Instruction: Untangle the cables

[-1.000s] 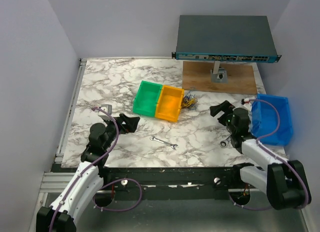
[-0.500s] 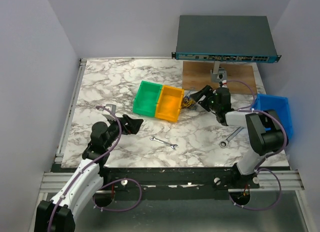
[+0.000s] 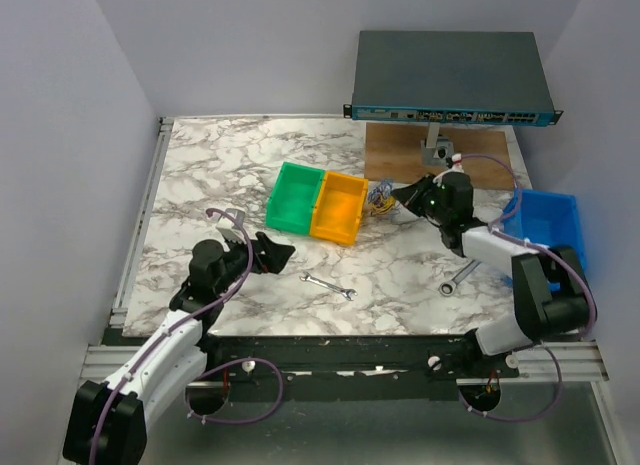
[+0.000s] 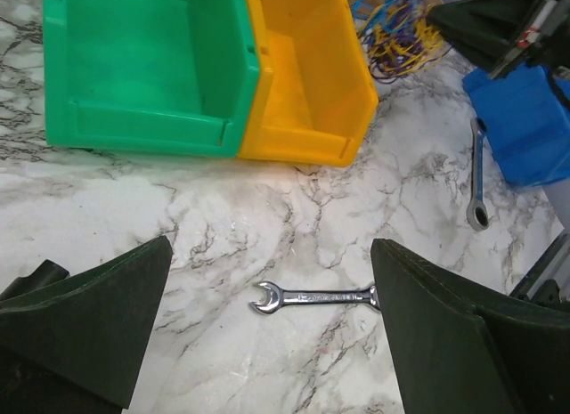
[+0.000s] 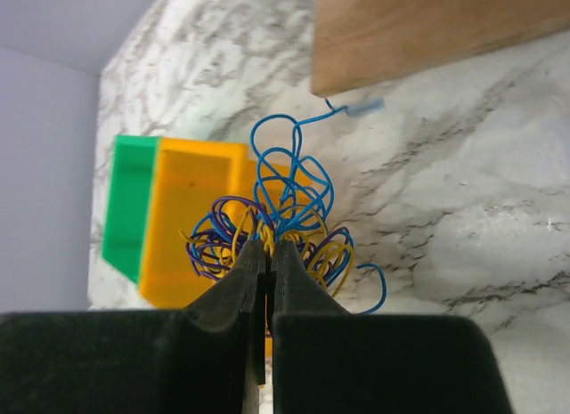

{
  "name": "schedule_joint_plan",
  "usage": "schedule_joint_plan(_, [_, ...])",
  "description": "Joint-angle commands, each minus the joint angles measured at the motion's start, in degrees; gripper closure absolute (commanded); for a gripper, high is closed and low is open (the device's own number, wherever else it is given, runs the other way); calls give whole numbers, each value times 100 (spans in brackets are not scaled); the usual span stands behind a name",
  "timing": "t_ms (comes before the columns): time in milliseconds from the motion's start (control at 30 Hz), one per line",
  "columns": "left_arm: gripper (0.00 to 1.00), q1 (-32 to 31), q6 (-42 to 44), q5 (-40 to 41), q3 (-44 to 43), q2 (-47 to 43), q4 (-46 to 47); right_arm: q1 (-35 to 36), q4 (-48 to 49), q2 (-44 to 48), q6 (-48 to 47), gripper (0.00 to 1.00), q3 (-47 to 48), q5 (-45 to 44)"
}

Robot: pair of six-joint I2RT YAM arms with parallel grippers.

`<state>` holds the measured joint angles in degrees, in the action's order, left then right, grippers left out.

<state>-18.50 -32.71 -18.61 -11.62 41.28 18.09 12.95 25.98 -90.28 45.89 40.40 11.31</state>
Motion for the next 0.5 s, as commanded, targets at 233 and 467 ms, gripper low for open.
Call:
schedule_joint_plan(233, [1,-582,298,-363,-391,168,175,26,310,2726,-1012,99,-1394,1559])
schedule_joint_plan(467, [1,-961,383,-1074,-451,533,790,462,1652,2487,-944,99,-1842,3072])
